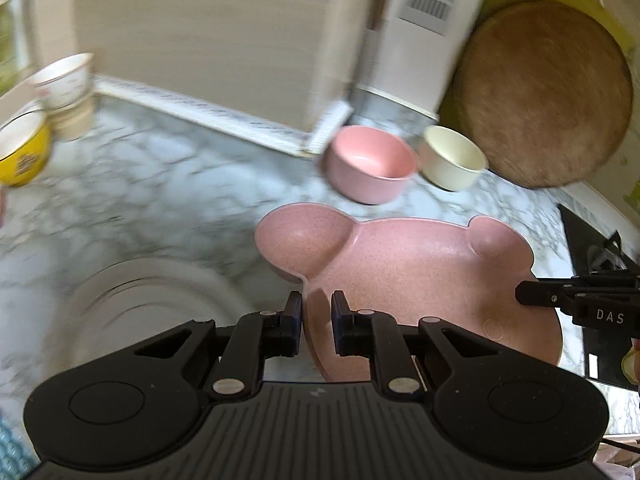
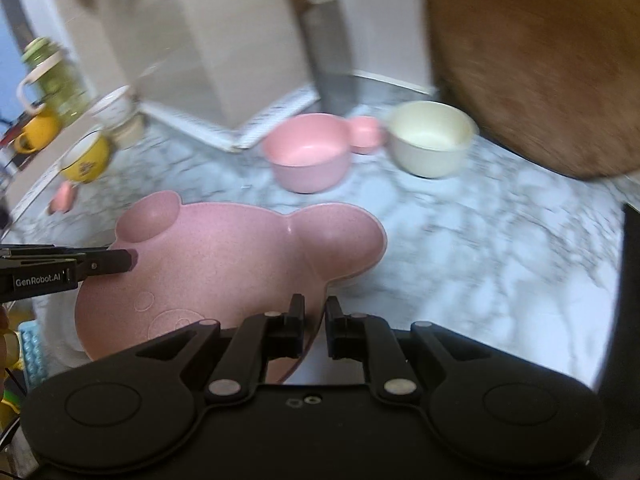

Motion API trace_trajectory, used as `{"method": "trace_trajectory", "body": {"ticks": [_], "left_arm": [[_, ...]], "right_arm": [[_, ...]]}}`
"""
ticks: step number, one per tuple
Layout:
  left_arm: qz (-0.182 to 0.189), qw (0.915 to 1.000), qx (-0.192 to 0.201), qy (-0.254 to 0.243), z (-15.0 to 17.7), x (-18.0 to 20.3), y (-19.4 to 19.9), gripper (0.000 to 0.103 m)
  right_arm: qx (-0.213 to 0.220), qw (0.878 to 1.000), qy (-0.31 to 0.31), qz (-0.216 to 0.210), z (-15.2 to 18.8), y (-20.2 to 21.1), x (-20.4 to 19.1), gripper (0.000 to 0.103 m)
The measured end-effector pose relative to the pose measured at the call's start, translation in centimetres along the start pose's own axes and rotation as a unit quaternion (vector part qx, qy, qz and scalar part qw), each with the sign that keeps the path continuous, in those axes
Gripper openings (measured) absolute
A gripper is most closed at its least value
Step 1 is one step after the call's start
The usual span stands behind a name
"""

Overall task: Organize plates and bowls
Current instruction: 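Carry the pink bear plate with both grippers toward the sink and lower it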

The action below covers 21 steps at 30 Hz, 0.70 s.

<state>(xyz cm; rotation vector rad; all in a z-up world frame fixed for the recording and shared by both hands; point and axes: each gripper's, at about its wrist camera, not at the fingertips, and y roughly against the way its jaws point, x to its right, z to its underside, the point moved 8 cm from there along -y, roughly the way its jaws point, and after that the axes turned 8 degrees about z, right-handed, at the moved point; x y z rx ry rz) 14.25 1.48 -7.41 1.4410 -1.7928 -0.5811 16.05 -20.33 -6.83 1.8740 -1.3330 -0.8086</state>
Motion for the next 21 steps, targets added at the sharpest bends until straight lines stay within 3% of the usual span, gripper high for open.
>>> {"method": "trace_trajectory", "body": {"ticks": [13, 21], "left_arm": [[-0.074, 0.9953, 0.026, 0.057, 2.9, -9.6, 5.8, 0.014], [-0.109, 0.9912, 0.023, 0.071, 3.7, -14.0, 6.2, 0.014]], "right_arm": [[0.007, 0.995, 0.084, -0.054, -1.1, -2.1, -11.7, 0.01], [0.009, 0.991, 0.117, -0.067, -1.5, -4.3, -16.5, 0.01]]}}
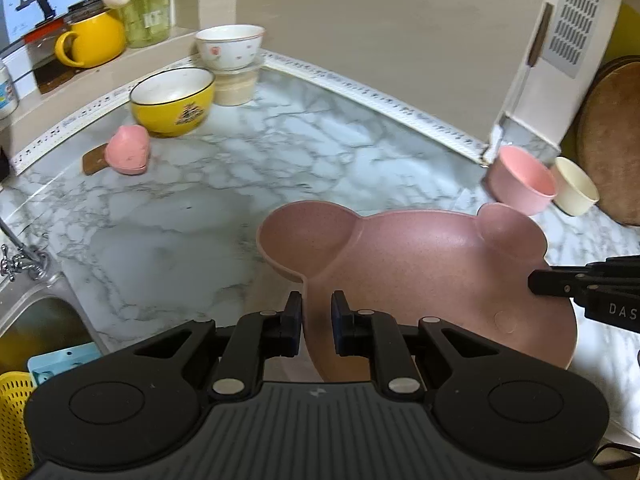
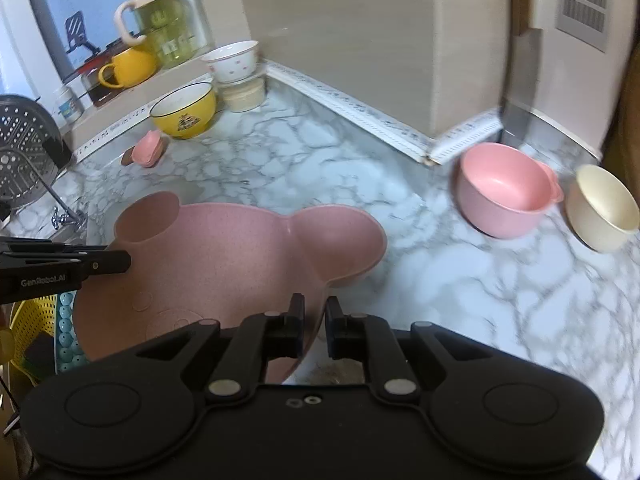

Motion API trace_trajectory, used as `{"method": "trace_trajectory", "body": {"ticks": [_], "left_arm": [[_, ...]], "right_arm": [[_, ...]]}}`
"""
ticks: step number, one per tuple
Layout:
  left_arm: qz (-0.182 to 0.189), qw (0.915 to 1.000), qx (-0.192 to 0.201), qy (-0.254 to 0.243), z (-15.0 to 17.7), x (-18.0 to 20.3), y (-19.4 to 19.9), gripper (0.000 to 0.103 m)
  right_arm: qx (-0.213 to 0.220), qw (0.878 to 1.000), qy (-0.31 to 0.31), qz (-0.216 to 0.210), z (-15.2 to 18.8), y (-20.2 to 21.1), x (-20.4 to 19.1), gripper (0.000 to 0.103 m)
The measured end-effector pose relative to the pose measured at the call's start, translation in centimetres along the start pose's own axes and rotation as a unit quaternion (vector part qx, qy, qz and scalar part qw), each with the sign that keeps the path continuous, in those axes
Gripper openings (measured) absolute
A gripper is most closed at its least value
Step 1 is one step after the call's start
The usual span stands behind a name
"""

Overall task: Organize plates and bowls
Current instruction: 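Carry the pink bear plate with both grippers toward the sink and lower it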

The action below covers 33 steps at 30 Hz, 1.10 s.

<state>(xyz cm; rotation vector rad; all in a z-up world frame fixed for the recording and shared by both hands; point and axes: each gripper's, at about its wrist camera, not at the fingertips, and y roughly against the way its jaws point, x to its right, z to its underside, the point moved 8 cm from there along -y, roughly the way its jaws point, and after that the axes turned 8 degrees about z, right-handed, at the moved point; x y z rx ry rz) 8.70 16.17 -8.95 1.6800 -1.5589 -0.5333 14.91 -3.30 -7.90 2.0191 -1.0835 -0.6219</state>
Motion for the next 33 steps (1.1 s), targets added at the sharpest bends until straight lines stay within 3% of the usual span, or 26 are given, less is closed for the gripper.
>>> {"method": "trace_trajectory", "body": {"ticks": [22, 33], "left_arm": [[-0.027, 0.9996, -0.011, 0.005, -0.6, -3.7, -3.5, 0.014], [-0.03, 0.9993, -0.019, 0.009, 0.1, -4.6, -3.8, 0.014]], "right_arm": [[-0.015, 1.0, 0.015, 0.011, -1.6, -5.2, -2.4, 0.01], [-0.034, 0.999, 0.027, 0.008, -0.3, -6.0, -3.2, 0.011]]}}
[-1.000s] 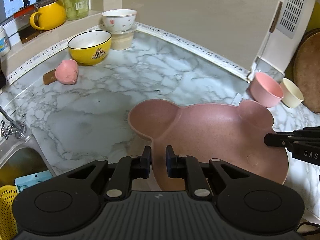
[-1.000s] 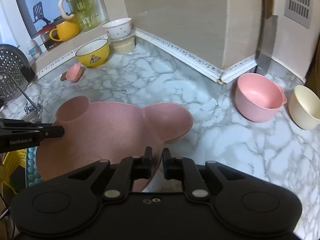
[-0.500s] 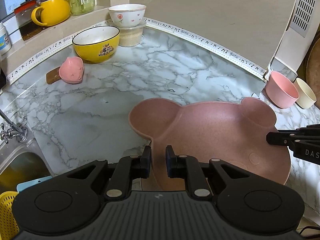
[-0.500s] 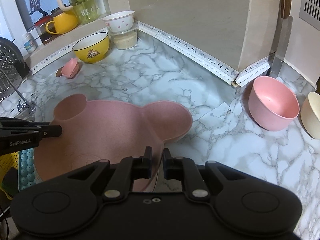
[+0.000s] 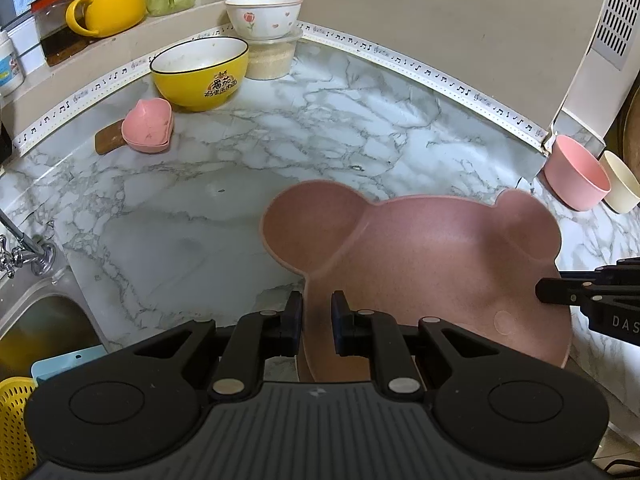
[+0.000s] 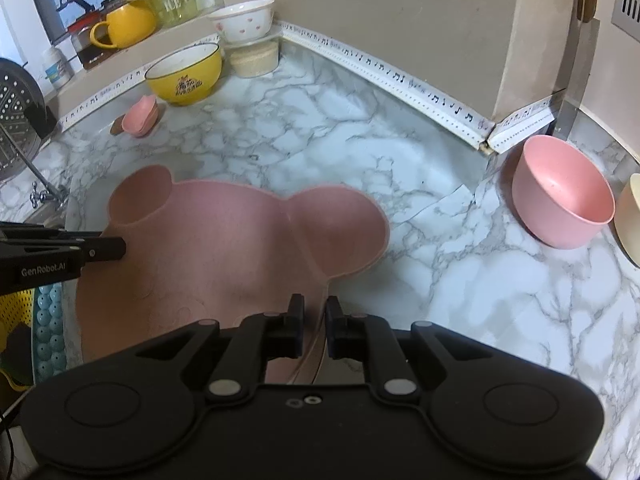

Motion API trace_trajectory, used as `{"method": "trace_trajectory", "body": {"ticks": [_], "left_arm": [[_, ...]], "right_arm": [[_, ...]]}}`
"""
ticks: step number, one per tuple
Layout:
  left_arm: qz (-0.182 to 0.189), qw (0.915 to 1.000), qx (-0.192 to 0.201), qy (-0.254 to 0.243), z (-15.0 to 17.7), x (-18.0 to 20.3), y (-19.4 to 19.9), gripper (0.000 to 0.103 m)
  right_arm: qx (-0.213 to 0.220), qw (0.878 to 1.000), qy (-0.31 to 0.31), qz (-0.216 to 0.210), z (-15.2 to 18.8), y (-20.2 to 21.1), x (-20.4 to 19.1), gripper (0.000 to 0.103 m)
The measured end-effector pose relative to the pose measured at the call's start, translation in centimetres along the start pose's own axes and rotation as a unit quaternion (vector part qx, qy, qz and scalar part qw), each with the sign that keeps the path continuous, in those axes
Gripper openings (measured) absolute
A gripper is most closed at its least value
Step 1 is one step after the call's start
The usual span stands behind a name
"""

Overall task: Organize plates and bowls
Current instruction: 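Carry the pink bear plate with both grippers toward the sink and lower it, then open both grippers and lift away from the bear plate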

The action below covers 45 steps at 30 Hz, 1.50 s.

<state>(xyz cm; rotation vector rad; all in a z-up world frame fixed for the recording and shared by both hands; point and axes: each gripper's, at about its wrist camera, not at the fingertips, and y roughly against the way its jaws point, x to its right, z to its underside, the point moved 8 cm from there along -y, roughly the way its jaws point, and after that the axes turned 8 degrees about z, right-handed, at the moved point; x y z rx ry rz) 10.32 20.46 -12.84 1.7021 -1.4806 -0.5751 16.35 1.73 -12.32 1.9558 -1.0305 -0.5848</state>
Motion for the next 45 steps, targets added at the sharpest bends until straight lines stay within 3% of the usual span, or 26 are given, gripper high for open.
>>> {"method": "trace_trajectory", "body": {"ticks": [21, 28, 30, 33, 35, 36, 45], "left_arm": [[-0.004, 0.9999, -0.001, -0.012, 0.6, 0.5, 0.7, 0.015], [0.003, 0.9998, 0.005, -0.019, 0.5, 0.9, 1.8, 0.02], [0.002, 0.9996, 0.009, -0.025, 0.5, 1.2, 2.1, 0.024], [0.005, 0.9994, 0.016, -0.029, 0.5, 1.6, 2.7, 0.039], [0.006, 0.9991, 0.027, -0.032, 0.5, 1.8, 3.2, 0.064], [0.005, 0.9988, 0.034, -0.035, 0.4, 1.9, 3.5, 0.067], [0.018, 0.9981, 0.04, -0.043, 0.2, 3.9, 4.9, 0.069]], "right_arm": [[-0.008, 1.0, 0.002, 0.012, 0.4, 0.6, 0.5, 0.012], [-0.004, 1.0, -0.005, 0.003, 0.7, 1.6, 0.8, 0.012], [-0.002, 1.0, -0.004, 0.001, 0.8, 1.9, 0.8, 0.012], [0.002, 1.0, -0.004, -0.007, 0.8, 2.5, 0.8, 0.012], [0.007, 1.0, -0.003, -0.009, 0.9, 3.0, 0.8, 0.012], [0.012, 1.0, 0.0, -0.011, 0.9, 3.2, 0.7, 0.012], [0.044, 0.999, -0.008, -0.018, 1.2, 5.6, 1.6, 0.013]]}}
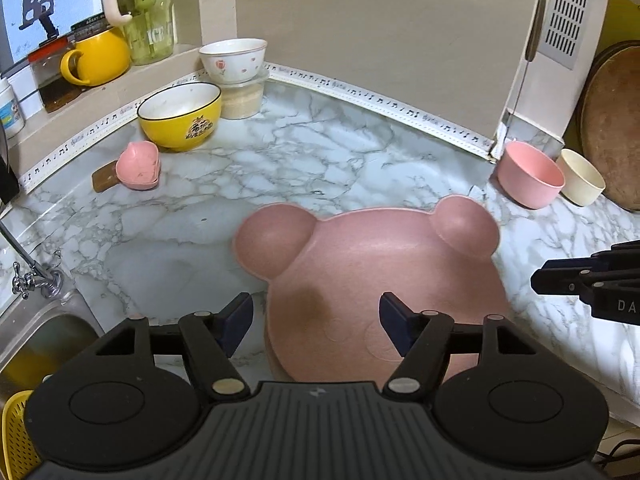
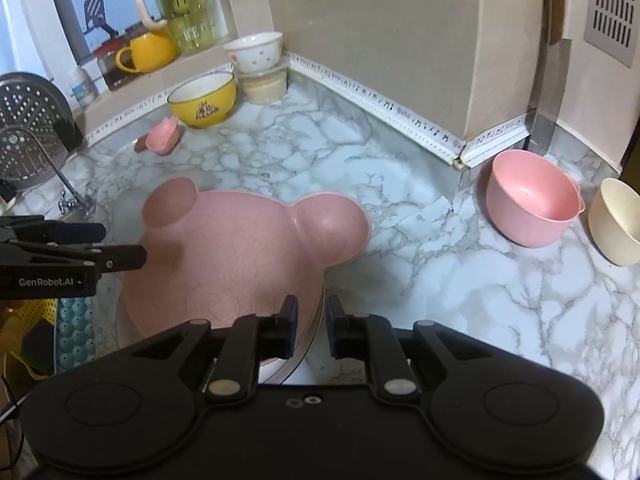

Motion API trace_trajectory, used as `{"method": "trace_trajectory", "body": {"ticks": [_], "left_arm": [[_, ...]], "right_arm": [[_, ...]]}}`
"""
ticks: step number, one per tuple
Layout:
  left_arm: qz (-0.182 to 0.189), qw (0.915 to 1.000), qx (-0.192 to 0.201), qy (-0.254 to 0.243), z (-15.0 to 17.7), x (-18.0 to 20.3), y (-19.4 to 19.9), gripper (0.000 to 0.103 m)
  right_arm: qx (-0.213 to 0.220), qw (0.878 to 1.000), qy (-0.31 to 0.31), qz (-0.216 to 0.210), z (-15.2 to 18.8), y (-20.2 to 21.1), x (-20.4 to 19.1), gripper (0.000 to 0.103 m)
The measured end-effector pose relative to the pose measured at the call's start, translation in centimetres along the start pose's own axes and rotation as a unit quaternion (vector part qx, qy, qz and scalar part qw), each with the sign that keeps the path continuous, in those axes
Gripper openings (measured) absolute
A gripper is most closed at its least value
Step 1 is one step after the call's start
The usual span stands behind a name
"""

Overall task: Organize plates and bowls
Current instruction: 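Open both grippers and lift away from the bear plate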

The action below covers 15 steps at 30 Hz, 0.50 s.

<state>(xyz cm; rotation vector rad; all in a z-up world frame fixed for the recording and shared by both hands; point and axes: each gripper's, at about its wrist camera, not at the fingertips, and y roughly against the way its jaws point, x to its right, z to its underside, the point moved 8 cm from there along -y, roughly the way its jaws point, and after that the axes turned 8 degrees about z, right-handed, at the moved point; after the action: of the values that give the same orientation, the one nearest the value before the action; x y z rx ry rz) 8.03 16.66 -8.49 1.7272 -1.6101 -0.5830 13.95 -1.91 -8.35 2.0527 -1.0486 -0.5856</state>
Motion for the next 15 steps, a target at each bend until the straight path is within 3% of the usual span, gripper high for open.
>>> {"method": "trace_trajectory", "body": {"ticks": [10, 15], "left_arm": [[0.039, 0.9991, 0.009, -0.015, -0.9, 3.4, 0.9, 0.072], [0.055, 0.9979, 0.014, -0.03, -1.6, 5.7, 0.8, 0.074]], "right_arm": [[0.055, 0.998, -0.013, -0.011, -0.1, 4.1, 2.1, 0.015], [0.077, 0.997, -0.021, 0.001, 0.2, 5.8, 4.0, 0.022]]}}
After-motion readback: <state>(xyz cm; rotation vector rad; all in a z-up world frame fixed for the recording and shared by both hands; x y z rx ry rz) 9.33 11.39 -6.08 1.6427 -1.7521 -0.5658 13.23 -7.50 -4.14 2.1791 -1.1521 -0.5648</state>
